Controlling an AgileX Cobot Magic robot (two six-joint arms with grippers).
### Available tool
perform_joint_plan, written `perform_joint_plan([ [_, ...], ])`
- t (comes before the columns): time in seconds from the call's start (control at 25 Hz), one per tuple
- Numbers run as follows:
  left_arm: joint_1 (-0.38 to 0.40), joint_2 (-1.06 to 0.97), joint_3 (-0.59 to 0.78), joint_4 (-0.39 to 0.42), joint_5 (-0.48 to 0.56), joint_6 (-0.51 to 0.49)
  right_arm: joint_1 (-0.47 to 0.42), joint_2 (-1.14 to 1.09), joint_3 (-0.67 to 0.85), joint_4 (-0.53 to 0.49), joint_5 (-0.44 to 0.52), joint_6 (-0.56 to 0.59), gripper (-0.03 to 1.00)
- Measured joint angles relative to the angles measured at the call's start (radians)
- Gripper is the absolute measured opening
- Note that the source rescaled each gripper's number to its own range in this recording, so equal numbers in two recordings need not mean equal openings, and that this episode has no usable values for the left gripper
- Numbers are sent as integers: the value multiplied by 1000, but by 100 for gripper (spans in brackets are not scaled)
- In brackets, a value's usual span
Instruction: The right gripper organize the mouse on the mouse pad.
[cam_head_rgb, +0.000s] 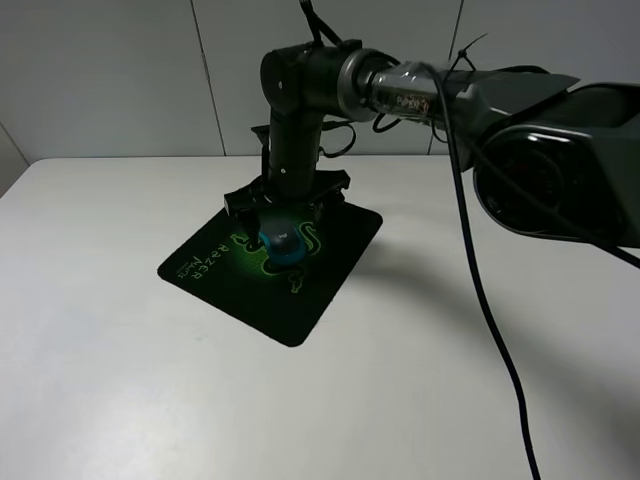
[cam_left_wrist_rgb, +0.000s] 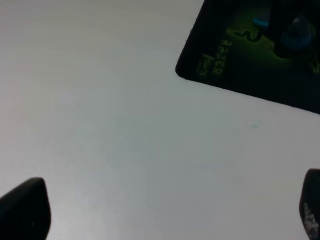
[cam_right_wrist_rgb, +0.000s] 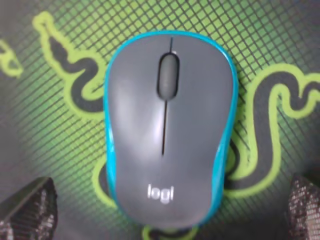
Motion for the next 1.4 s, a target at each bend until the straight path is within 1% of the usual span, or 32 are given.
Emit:
perform_joint_plan([
  [0.08,0,0,0,0,0,0,0,-16,-20,0,30,-9,100],
  [0.16,0,0,0,0,0,0,0,-40,-27,3,40,-30,100],
  [0.4,0,0,0,0,0,0,0,-124,-22,10,44,-51,100],
  [0.6,0,0,0,0,0,0,0,-238,54,13,45,-61,100],
  [0.76,0,0,0,0,0,0,11,-351,180,8,45,-100,100],
  [1.0,0,0,0,0,0,0,11,-575,454,45,45,-215,100],
  [1.24,0,0,0,0,0,0,11,-805,741,64,45,-238,100],
  [1.4,0,0,0,0,0,0,11,-962,902,62,45,-239,100],
])
